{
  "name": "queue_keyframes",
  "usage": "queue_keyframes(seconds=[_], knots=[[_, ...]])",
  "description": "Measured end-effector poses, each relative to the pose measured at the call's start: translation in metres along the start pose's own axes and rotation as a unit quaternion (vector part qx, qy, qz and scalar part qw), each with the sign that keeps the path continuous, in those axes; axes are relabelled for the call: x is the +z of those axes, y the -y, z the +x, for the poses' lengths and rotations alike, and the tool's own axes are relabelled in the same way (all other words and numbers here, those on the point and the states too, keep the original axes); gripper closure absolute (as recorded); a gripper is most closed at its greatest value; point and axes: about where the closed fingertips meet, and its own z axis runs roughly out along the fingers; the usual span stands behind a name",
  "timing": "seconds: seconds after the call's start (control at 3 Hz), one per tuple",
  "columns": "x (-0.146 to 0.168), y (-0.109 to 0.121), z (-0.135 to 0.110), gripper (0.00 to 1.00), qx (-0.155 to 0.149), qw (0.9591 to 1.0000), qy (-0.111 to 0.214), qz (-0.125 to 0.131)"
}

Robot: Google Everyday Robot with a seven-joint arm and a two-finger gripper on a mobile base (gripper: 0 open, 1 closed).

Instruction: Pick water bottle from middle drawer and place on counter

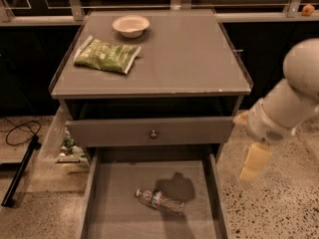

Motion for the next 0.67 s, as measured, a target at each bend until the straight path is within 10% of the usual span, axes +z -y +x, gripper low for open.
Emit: queue_keyframes(seconds=[0.67], knots=[[0.068,-0.045,0.047,0.0,0.005,0.9978,0.028,0.06]])
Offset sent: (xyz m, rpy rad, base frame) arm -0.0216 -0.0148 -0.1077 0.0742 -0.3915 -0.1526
